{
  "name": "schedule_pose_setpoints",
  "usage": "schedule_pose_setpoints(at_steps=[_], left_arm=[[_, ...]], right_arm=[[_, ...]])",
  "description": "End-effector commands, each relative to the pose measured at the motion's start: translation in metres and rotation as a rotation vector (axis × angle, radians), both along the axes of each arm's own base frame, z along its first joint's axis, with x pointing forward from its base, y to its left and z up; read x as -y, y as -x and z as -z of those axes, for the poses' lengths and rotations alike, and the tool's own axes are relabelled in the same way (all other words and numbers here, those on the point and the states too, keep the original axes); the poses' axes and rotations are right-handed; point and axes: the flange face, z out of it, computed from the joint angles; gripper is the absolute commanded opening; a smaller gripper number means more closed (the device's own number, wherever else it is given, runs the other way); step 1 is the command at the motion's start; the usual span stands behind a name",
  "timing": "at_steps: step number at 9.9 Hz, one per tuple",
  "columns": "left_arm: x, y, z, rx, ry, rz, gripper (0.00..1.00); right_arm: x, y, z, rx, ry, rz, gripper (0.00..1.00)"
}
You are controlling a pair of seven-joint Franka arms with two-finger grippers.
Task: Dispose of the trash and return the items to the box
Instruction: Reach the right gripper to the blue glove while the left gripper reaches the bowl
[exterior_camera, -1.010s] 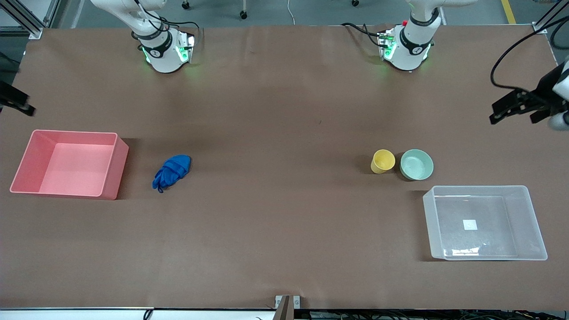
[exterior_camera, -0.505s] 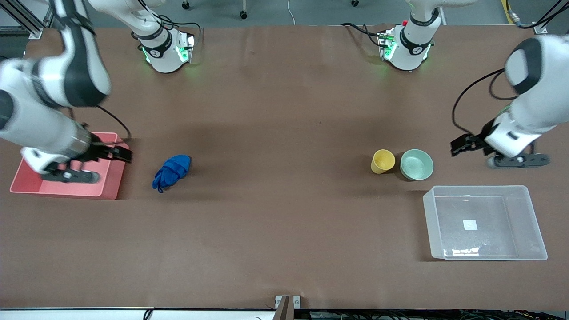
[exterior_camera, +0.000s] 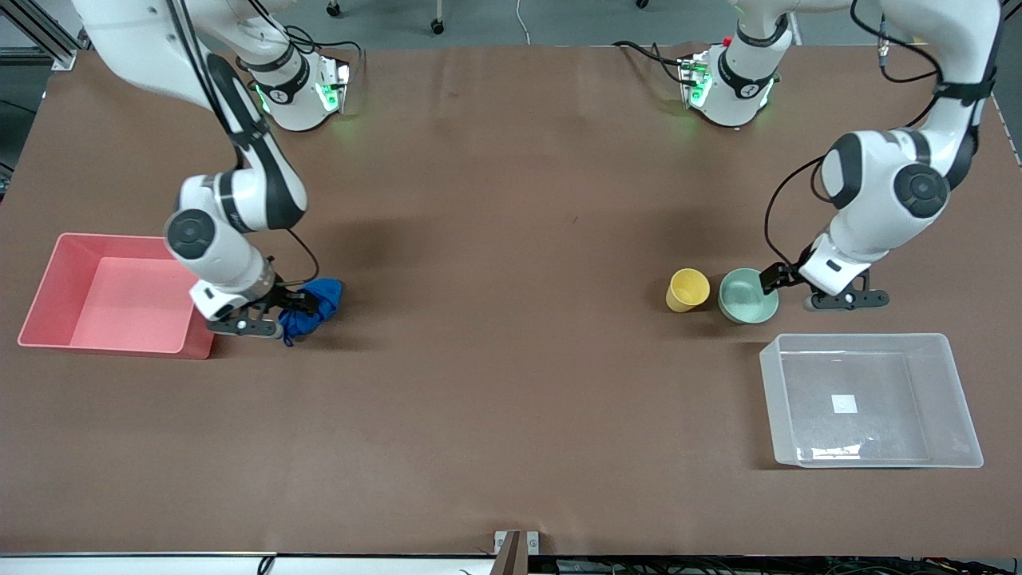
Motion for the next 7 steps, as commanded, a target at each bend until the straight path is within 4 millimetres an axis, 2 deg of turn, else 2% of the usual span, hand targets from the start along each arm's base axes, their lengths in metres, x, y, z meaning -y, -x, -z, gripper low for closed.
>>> schedule_pose_setpoints(at_steps=[1,2,3,5,6,7], left_arm=[[-0.007,0.002,0.053,-0.021,-0.006,-0.004,1.00],[-0.007,0.002,0.069,-0.015,-0.008,-0.003,1.00],[-0.007,0.001,0.080,-0.005,-0.008,-0.004,0.95],[-0.007,0.004,0.087,-0.011,-0.007,-0.011,0.13],[-0.007,0.006,0.088,-0.015,-0.008,-0.002,0.00],[-0.007,0.008,0.086,-0.018,-0.007,-0.004,0.00]], right_arm=[[0.001,0.004,0.012,0.022,0.004,0.009,0.49],[0.000,0.004,0.012,0.020,0.000,0.024,0.08],[0.002,0.004,0.012,0.022,0.000,0.040,0.02],[0.000,0.001,0.005,0.011,-0.001,0.070,0.01],[-0.008,-0.007,-0.024,-0.027,0.003,0.096,0.01],[-0.005,-0.018,-0.070,-0.075,0.009,0.107,0.01]])
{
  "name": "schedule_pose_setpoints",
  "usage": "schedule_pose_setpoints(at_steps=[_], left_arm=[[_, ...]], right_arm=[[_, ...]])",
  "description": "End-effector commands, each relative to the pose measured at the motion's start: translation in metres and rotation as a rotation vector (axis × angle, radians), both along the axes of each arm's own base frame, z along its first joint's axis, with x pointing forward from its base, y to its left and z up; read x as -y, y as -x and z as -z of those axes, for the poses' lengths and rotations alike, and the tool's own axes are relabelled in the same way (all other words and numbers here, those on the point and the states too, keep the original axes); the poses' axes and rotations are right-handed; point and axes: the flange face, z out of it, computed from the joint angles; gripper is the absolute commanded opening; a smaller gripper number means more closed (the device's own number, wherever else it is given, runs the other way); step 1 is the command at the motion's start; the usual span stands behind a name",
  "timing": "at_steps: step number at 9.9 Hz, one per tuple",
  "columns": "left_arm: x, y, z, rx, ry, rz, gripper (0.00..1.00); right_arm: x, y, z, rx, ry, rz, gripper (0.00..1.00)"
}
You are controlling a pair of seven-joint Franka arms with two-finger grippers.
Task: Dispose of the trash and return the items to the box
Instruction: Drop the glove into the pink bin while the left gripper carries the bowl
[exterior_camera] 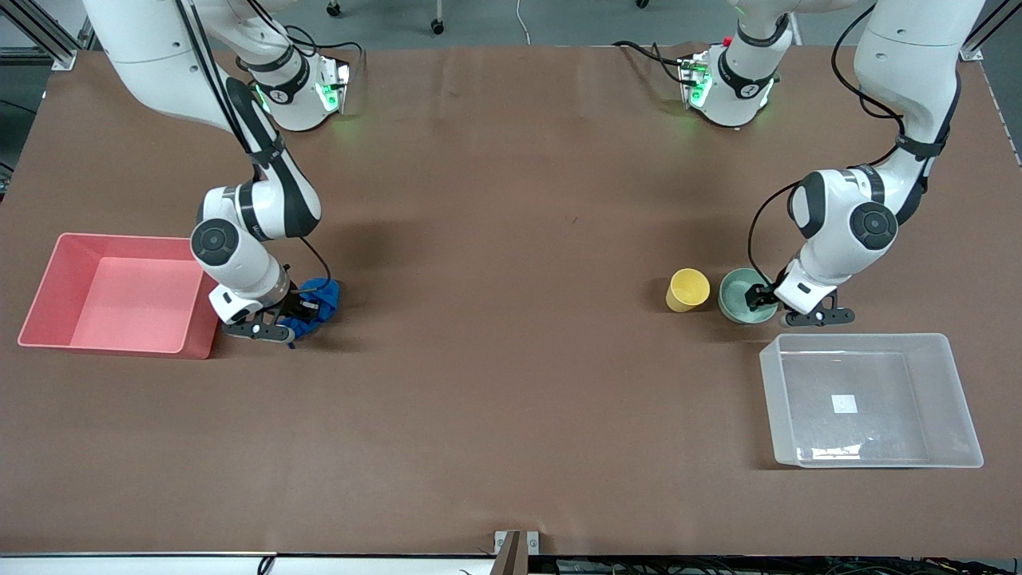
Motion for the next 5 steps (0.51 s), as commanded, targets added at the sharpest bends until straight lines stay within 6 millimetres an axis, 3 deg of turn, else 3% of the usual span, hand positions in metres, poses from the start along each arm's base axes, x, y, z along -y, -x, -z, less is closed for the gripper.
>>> schedule_pose_setpoints(at_steps=[1,2,3,4,5], left_arm=[[-0.003,0.005,0.000,-0.006,0.000,0.005,0.00],[-0.004,0.004,-0.019,-0.013,0.001,0.002,0.00],[-0.004,0.002,-0.046,-0.030,0.003,0.002,0.00],[-0.004,-0.001,-0.075,-0.023,0.005,0.001,0.00],[-0.002,-0.007,-0.112,-0.024,0.008,0.002,0.00]], right_arm=[[0.010,-0.020,-0.110,-0.062,0.006,0.046,0.01],[0.041,-0.028,-0.157,-0.082,0.000,0.026,0.01],[0.091,-0.028,-0.191,-0.102,-0.013,-0.023,0.01],[0.143,-0.022,-0.201,-0.102,-0.021,-0.076,0.01],[0.206,-0.013,-0.200,-0.112,0.001,-0.126,0.02]])
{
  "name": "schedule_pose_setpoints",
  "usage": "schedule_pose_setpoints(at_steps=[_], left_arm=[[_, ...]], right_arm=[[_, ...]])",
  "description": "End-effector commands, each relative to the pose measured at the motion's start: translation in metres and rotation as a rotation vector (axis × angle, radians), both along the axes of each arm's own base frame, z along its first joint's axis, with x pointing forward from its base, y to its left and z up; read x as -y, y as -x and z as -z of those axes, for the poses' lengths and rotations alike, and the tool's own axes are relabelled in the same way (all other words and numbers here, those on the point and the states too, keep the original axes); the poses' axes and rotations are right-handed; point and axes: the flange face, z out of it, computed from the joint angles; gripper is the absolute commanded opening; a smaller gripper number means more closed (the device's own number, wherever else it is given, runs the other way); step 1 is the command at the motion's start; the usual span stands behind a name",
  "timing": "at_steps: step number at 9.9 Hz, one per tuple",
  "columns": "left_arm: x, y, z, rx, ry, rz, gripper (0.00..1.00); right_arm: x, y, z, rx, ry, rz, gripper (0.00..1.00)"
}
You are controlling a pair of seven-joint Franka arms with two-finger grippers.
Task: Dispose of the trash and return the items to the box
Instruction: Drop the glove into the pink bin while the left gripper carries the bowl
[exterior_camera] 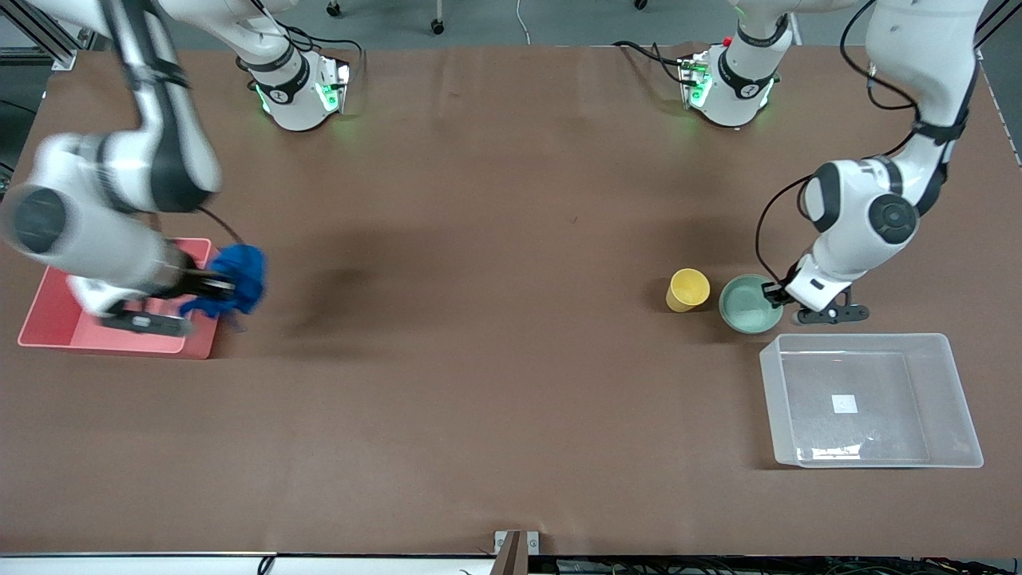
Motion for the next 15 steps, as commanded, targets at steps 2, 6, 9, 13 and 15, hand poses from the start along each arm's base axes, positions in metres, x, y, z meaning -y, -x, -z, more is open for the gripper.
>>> schedule_pose_setpoints(at_steps=[2,6,9,13,15], left_arm=[[-0.001,-0.032,-0.100,-0.032,0.004,0.013,0.00],[-0.057,-0.140,-0.091,0.048,-0.029,0.028,0.01],[-0.108,-0.181,-0.024,0.059,0.038,0.032,0.01],[-0.128,-0.184,0.050,0.134,-0.027,0.025,0.15],[-0.124,-0.184,0.006,0.154,-0.023,0.057,0.89]], right_arm=[[0.154,0.037,0.034,-0.007,0.006,-0.096,0.02],[0.198,0.055,0.172,0.080,0.039,-0.085,0.16],[0.189,0.049,0.191,0.079,0.035,-0.086,1.00],[0.134,0.000,0.017,0.042,0.028,0.010,1.00],[0.066,-0.011,-0.052,0.054,0.039,0.120,1.00]])
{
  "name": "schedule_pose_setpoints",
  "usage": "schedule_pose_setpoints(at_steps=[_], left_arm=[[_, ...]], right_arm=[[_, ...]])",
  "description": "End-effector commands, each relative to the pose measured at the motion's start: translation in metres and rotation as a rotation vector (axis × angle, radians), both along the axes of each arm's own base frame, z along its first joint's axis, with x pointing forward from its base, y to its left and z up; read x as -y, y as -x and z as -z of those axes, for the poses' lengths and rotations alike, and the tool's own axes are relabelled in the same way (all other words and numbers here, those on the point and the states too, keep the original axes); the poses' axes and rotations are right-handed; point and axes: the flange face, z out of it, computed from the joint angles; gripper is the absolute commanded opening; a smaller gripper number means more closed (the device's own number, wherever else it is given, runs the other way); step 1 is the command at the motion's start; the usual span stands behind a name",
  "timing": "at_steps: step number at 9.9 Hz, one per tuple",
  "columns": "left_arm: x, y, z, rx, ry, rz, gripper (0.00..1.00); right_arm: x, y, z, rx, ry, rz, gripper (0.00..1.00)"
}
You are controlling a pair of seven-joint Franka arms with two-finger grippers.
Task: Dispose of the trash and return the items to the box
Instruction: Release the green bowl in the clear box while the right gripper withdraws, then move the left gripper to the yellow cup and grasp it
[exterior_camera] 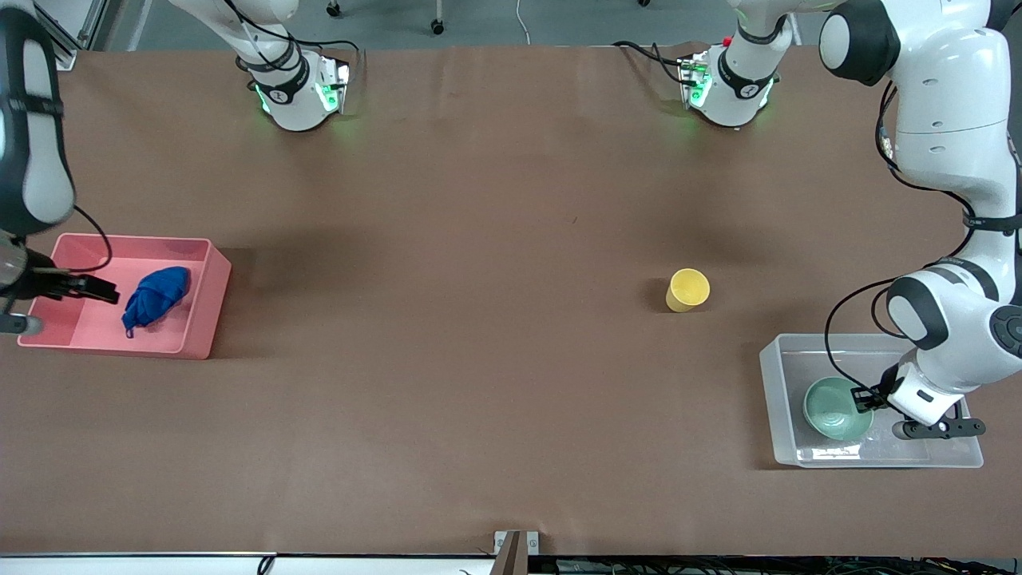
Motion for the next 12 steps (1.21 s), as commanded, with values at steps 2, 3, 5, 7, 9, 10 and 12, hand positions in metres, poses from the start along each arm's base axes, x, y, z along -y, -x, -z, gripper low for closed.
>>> schedule_pose_setpoints(at_steps=[2,3,5,7,9,10,12], left_arm=[[0.028,0.022,-0.108,-0.051,0.070,0.043,1.00],[0.059,0.038,-0.139,-0.104,0.086,0.067,1.00],[0.143,0.091,-0.156,-0.168,0.070,0.096,1.00],[0.210,0.143,-0.119,-0.245,0.058,0.161,1.00],[0.242,0.180,-0.063,-0.262,0.061,0.219,1.00],[0.246,0.190,-0.036,-0.259,0.065,0.229,1.00],[0.256,0.203,0.000,-0.291,0.074,0.248,1.00]], right_arm=[[-0.086,0.015,-0.095,0.074,0.007,0.108,1.00],[-0.086,0.026,-0.125,0.065,0.000,0.113,1.00],[-0.076,0.044,-0.193,0.040,-0.074,0.129,1.00],[-0.056,0.050,-0.200,0.031,-0.088,0.082,1.00],[-0.056,0.049,-0.204,0.038,-0.074,0.079,1.00],[-0.058,0.052,-0.222,0.063,-0.066,0.075,1.00],[-0.060,0.056,-0.234,0.037,-0.020,-0.036,1.00]])
